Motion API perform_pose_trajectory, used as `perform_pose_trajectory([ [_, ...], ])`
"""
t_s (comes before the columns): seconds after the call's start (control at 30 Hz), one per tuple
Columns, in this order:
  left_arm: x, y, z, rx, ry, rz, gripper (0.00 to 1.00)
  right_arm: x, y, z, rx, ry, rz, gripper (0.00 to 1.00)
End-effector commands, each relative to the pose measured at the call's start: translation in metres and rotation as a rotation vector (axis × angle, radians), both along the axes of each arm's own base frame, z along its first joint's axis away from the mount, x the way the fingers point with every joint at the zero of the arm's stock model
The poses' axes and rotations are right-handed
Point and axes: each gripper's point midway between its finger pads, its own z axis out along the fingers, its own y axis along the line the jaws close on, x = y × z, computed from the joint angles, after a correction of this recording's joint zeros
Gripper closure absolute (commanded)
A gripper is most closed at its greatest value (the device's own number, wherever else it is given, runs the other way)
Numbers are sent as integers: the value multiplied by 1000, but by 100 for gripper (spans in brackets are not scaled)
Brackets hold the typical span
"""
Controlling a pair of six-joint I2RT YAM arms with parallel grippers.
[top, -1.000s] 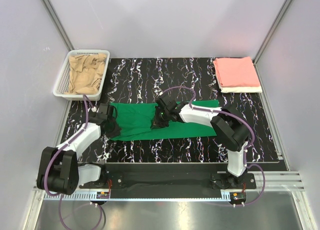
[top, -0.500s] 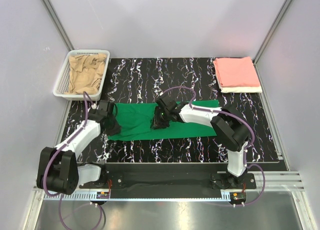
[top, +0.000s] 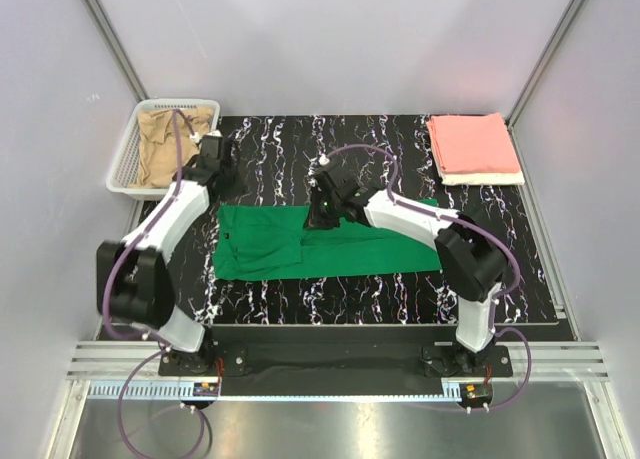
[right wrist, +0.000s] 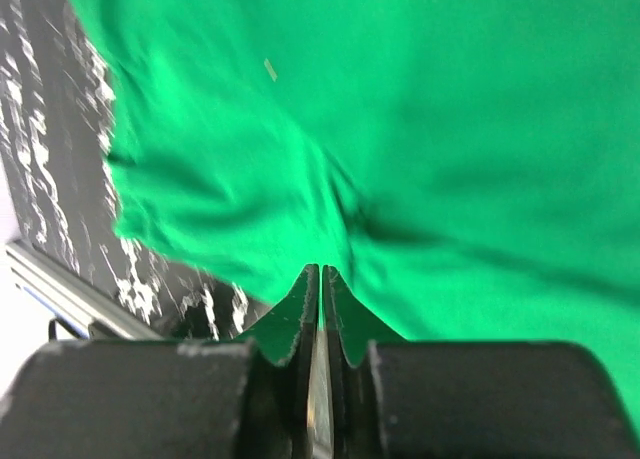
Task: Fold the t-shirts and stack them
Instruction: Fold the tshirt
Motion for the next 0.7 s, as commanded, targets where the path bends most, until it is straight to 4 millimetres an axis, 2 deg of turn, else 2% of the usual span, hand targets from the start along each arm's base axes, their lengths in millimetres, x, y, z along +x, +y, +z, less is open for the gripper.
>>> perform_pose_trajectory([
  [0.0,35,10,-11,47,9,-16,80,28,18,16,17,-96,53,91],
  [0.03,41,15,-27,62,46,-2,80,31,21,8,9,-88,61,91],
  [0.07,45,19,-32,66,57,8,80,37,27,15,21,-111,71,91],
  [0.1,52,27,-32,74,57,19,80,39,30,13,21,-113,77,91],
  [0.13,56,32,-44,90,85,28,82,41,33,3,11,-103,81,92],
  [0.2,63,38,-48,132,91,23,82,46,38,2,18,-108,88,92],
  [0.23,64,44,-59,163,118,31,82,47,39,-10,5,-91,87,93],
  [0.33,62,51,-79,203,167,39,82,49,39,-29,-14,-69,79,93],
  [0.37,62,54,-89,219,186,45,83,53,35,-38,-28,-60,61,93],
  [0.4,62,55,-95,230,197,45,83,55,34,-39,-31,-61,51,93],
  [0.53,67,60,-113,263,237,49,83,62,16,-62,-63,-17,-3,93],
  [0.57,67,60,-115,264,248,46,84,61,11,-68,-69,-2,-14,93],
  [0.67,68,66,-111,289,246,71,85,64,4,-69,-59,-1,-23,93],
])
